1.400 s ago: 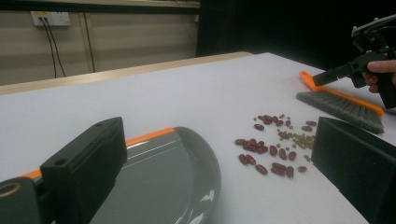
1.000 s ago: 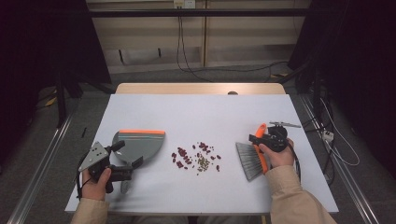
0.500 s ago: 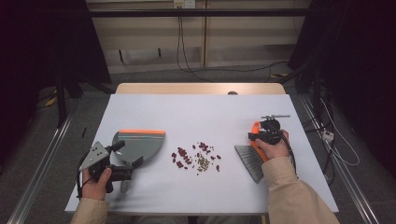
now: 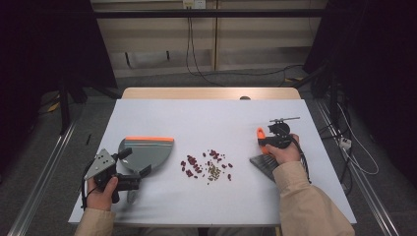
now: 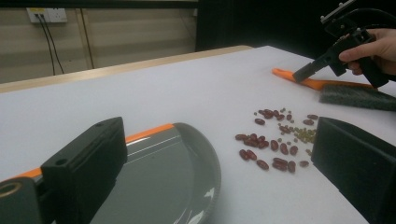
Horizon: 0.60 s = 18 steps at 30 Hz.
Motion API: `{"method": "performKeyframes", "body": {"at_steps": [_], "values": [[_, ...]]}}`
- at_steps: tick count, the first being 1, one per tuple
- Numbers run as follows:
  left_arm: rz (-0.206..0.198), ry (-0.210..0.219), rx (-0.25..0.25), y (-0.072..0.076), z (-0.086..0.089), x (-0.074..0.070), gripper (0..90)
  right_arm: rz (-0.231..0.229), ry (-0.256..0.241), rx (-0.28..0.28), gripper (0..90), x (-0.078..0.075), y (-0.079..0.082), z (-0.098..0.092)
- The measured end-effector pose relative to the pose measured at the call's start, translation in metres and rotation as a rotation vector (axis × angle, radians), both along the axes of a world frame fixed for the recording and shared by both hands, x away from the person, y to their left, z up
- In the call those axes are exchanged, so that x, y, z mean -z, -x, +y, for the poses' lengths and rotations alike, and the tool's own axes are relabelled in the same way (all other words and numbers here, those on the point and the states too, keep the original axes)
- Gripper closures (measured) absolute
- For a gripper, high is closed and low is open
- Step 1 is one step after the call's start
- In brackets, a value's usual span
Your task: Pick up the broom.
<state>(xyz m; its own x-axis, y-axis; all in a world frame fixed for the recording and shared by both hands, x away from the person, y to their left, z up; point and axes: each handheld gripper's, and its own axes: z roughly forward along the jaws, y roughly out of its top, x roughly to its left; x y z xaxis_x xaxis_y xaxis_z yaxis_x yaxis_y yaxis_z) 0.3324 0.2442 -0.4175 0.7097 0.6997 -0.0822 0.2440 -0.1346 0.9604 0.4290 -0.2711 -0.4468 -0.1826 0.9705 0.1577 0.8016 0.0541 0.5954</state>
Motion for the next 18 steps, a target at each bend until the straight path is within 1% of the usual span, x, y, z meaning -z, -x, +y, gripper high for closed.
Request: {"method": "performKeyframes", "body": {"at_steps": [1,3,4,6,8,9,10,12,13,16,18], "values": [[0.000,0.000,0.000,-0.0001,0.0000,0.0000,3.3,0.005,0.003,-0.001,62.6,-0.0004,-0.0004,0.0005],[0.000,0.000,0.001,-0.0002,0.0000,0.0000,3.3,0.006,-0.012,0.009,62.8,0.0004,-0.0005,-0.0005],[0.000,0.000,0.001,-0.0002,-0.0002,0.0000,3.3,0.007,-0.011,0.006,62.9,0.0004,-0.0004,-0.0004],[0.000,-0.002,0.003,-0.0002,-0.0007,0.0000,3.3,0.011,-0.004,0.009,63.0,0.0001,-0.0002,0.0008],[0.000,0.003,0.002,0.0001,-0.0018,-0.0002,3.3,0.010,0.021,0.006,64.7,-0.0003,-0.0007,0.0034],[-0.002,-0.002,0.006,0.0001,-0.0019,-0.0004,3.3,0.015,0.016,0.016,67.6,-0.0005,-0.0012,0.0032],[-0.002,-0.002,0.004,0.0005,-0.0021,-0.0004,3.3,0.015,0.016,0.016,67.6,-0.0005,-0.0012,0.0032],[-0.005,-0.006,0.006,0.0005,-0.0018,-0.0007,3.3,0.019,-0.004,0.024,68.4,-0.0004,-0.0011,0.0010],[-0.005,-0.005,0.004,0.0003,-0.0017,-0.0005,3.3,0.015,-0.005,0.023,68.4,-0.0003,-0.0011,0.0006],[-0.003,-0.009,0.005,-0.0002,-0.0016,-0.0003,3.3,0.023,-0.012,0.024,68.6,-0.0007,-0.0014,-0.0001],[-0.004,-0.009,0.002,-0.0002,-0.0015,-0.0004,3.3,0.018,-0.060,0.043,71.2,-0.0009,-0.0010,-0.0027]]}}
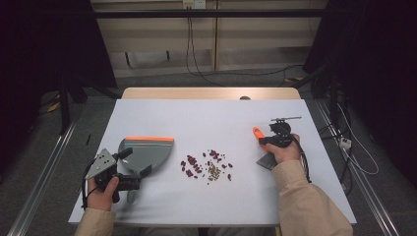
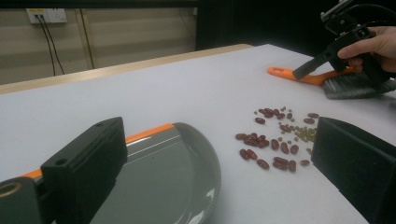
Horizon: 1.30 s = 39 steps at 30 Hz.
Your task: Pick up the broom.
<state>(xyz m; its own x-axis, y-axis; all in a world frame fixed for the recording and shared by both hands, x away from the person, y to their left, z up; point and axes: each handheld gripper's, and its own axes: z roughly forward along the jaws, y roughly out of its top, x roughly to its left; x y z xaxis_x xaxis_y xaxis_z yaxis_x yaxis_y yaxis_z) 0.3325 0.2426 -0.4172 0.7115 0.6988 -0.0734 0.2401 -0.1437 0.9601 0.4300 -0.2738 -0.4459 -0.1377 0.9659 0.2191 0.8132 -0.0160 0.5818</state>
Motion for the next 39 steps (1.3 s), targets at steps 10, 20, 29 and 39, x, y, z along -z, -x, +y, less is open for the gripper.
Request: {"method": "performKeyframes", "body": {"at_steps": [10,20,29,39], "values": [[0.000,-0.005,-0.005,0.000,0.000,0.000,3.3,-0.003,0.072,-0.070,71.6,-0.007,0.000,0.014],[-0.007,-0.011,-0.004,0.000,0.000,-0.001,3.4,0.019,0.171,-0.119,67.7,-0.002,-0.004,0.032],[-0.006,-0.009,-0.016,-0.001,0.001,-0.001,3.4,-0.054,0.047,-0.108,74.8,-0.021,-0.002,0.027],[-0.007,-0.012,-0.016,0.001,0.000,-0.001,3.4,-0.034,0.113,-0.181,74.6,-0.028,-0.004,0.041]]}}
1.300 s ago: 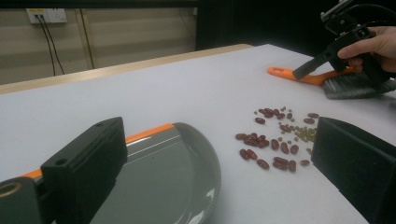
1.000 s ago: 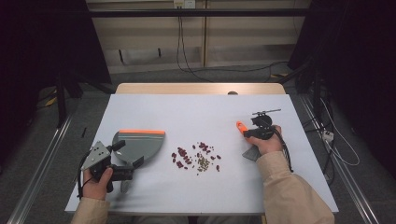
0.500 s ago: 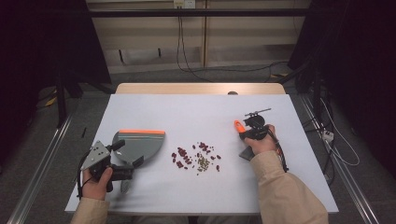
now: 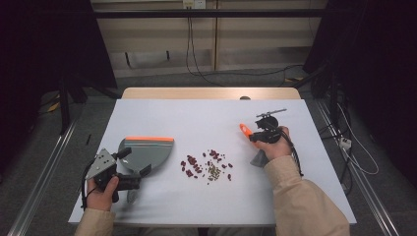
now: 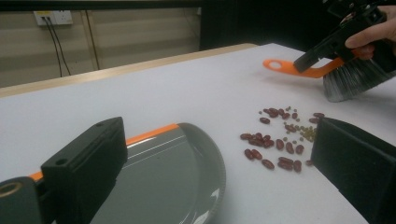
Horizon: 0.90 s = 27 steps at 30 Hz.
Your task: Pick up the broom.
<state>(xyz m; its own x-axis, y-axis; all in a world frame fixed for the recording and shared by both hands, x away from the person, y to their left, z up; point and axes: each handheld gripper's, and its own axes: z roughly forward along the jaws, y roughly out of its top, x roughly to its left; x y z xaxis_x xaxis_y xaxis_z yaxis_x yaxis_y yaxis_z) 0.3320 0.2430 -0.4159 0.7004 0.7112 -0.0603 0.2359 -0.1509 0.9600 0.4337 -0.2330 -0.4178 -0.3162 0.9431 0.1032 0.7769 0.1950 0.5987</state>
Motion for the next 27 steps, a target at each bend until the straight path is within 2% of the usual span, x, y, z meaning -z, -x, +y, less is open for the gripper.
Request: {"method": "performKeyframes", "body": {"at_steps": [2,3,6,8,9,10,11,16,18,20,22,23,25,27], "values": [[-0.002,-0.004,0.000,0.000,0.000,0.000,3.4,0.021,0.031,-0.038,74.2,0.006,0.000,0.006],[-0.002,-0.004,0.000,0.000,0.000,0.000,3.4,0.012,0.043,-0.031,73.5,0.010,0.000,0.009],[-0.003,-0.003,0.000,0.000,0.001,0.000,3.4,0.001,0.042,-0.047,72.9,0.014,-0.001,0.012],[0.000,-0.010,0.004,-0.001,0.000,0.001,3.4,0.004,0.109,-0.101,67.6,0.019,-0.004,0.017],[0.001,-0.011,0.004,-0.001,0.000,0.001,3.4,0.039,0.114,-0.103,66.1,0.021,-0.005,0.018],[0.001,-0.011,0.004,-0.001,0.000,0.001,3.4,0.039,0.119,-0.111,66.9,0.024,-0.005,0.018],[0.000,-0.011,0.004,-0.001,0.000,0.001,3.4,0.049,0.100,-0.104,66.9,0.023,-0.006,0.017],[0.003,-0.011,0.007,-0.002,-0.001,0.001,3.4,0.046,0.084,-0.125,66.5,0.024,-0.007,0.014],[0.003,-0.014,0.009,-0.002,-0.002,0.001,3.4,0.061,0.034,-0.125,66.5,0.025,-0.009,0.007],[0.001,-0.018,0.011,-0.002,-0.002,0.001,3.4,0.062,0.018,-0.129,67.7,0.026,-0.010,0.005],[0.000,-0.018,0.011,-0.002,-0.002,0.001,3.4,0.067,0.028,-0.120,68.4,0.026,-0.009,0.007],[0.000,-0.016,0.009,-0.002,-0.002,0.001,3.4,0.077,0.017,-0.086,68.9,0.025,-0.010,0.008],[0.000,-0.013,0.006,-0.001,-0.001,0.000,3.4,0.073,0.023,-0.082,69.0,0.025,-0.010,0.009],[-0.003,-0.014,0.006,-0.001,0.000,0.000,3.4,0.075,0.005,-0.064,69.1,0.024,-0.009,0.007]]}}
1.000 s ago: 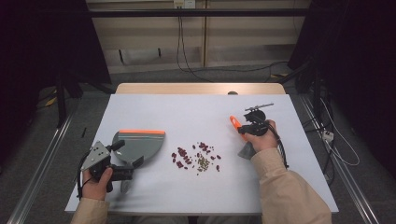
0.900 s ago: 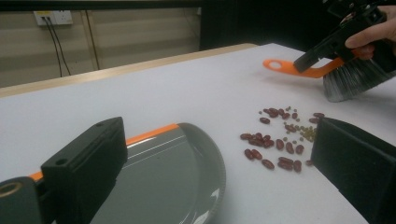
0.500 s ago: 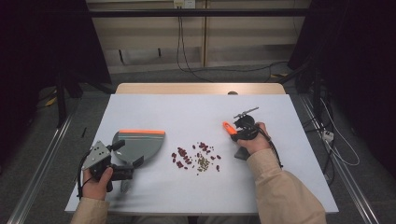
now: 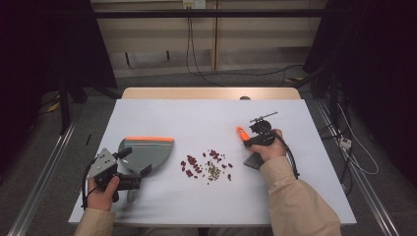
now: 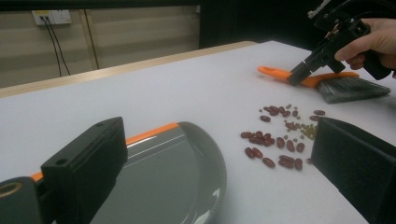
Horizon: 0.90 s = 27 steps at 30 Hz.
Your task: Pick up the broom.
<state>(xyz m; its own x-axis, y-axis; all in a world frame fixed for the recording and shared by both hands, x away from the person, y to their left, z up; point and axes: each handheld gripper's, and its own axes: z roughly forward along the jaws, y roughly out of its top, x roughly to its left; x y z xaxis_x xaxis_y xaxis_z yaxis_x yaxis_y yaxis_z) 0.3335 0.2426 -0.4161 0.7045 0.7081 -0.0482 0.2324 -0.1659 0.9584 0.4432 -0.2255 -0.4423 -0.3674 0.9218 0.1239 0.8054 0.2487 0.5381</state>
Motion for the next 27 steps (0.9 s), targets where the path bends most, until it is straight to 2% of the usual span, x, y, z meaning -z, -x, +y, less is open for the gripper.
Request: {"method": "performKeyframes", "body": {"at_steps": [5,7,11,12,14,15,17,23,27], "values": [[0.003,0.001,-0.004,-0.001,0.000,0.000,3.4,-0.004,-0.054,0.025,69.2,0.001,-0.001,-0.003],[-0.003,-0.003,-0.004,0.000,0.001,0.000,3.4,-0.015,-0.064,0.025,69.2,0.000,-0.001,-0.005],[0.000,-0.001,-0.009,0.000,0.001,0.000,3.3,-0.052,-0.124,0.033,69.6,-0.004,0.002,-0.010],[0.002,-0.005,-0.007,0.000,0.000,0.000,3.4,-0.071,-0.145,0.047,71.0,-0.005,0.003,-0.012],[0.002,-0.004,-0.007,0.000,0.000,0.000,3.4,-0.082,-0.257,0.053,74.0,-0.008,0.005,-0.018],[0.004,0.007,-0.001,0.000,-0.001,0.000,3.4,-0.114,-0.251,0.061,74.3,-0.014,0.008,-0.019],[0.005,0.006,0.000,0.000,-0.002,-0.001,3.4,-0.117,-0.197,0.046,74.2,-0.015,0.008,-0.016],[0.002,0.001,0.000,0.000,-0.003,-0.001,3.4,-0.125,-0.197,0.030,74.7,-0.019,0.009,-0.014],[0.002,-0.001,0.000,0.000,-0.003,-0.001,3.4,-0.152,-0.199,0.011,76.0,-0.031,0.013,-0.012]]}}
